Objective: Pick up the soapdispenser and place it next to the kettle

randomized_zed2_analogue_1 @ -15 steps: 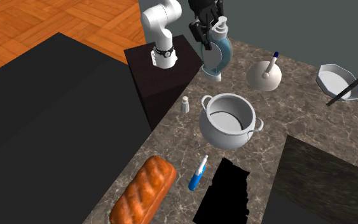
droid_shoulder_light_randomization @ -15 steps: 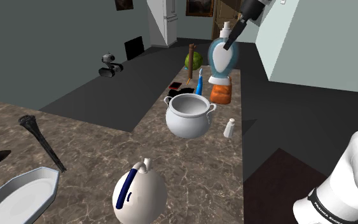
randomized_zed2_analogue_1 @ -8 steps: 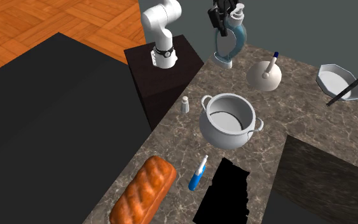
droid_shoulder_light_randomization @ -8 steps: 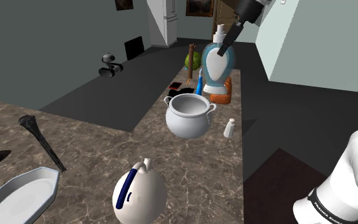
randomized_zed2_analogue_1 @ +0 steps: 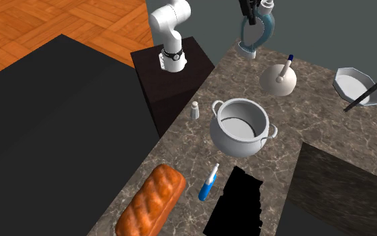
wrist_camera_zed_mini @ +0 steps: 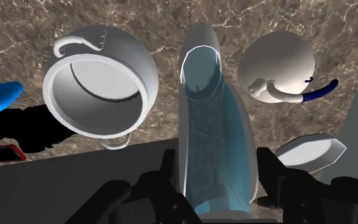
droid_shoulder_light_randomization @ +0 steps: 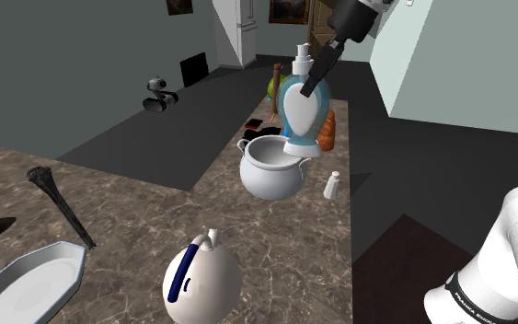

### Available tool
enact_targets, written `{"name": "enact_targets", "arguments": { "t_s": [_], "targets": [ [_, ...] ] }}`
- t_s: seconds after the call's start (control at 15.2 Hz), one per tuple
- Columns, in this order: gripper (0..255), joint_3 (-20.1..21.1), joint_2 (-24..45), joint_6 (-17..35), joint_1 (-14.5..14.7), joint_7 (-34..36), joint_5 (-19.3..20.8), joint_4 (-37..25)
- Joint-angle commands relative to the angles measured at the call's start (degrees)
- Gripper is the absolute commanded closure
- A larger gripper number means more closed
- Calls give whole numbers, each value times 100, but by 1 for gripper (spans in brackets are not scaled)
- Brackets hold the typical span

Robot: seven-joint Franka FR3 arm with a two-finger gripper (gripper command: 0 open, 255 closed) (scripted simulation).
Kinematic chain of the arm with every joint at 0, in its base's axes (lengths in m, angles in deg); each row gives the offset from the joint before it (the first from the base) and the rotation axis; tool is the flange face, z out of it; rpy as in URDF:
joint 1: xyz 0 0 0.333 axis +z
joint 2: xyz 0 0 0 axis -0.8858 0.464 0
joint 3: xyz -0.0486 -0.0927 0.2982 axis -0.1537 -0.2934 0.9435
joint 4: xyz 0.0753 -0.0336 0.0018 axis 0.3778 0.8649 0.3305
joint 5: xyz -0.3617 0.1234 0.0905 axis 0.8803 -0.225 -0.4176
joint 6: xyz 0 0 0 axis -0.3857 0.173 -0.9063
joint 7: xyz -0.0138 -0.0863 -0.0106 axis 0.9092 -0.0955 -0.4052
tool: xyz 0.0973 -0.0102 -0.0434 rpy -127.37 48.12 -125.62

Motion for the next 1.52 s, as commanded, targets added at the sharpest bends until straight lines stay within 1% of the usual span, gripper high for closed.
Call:
{"name": "enact_targets", "arguments": {
  "t_s": [0.0, 0.33, 0.73, 1.12, 1.45],
  "targets": [
    [255, 241, -15, 14, 60, 301, -12, -21],
    [255, 841, -46, 120, 208, 1011, -43, 4],
    [255, 1578, 117, 228, 356, 1880, -34, -178],
    [255, 2348, 497, 302, 442, 2785, 98, -593],
    [255, 3036, 991, 315, 456, 3595, 375, -1122]
  ]
}}
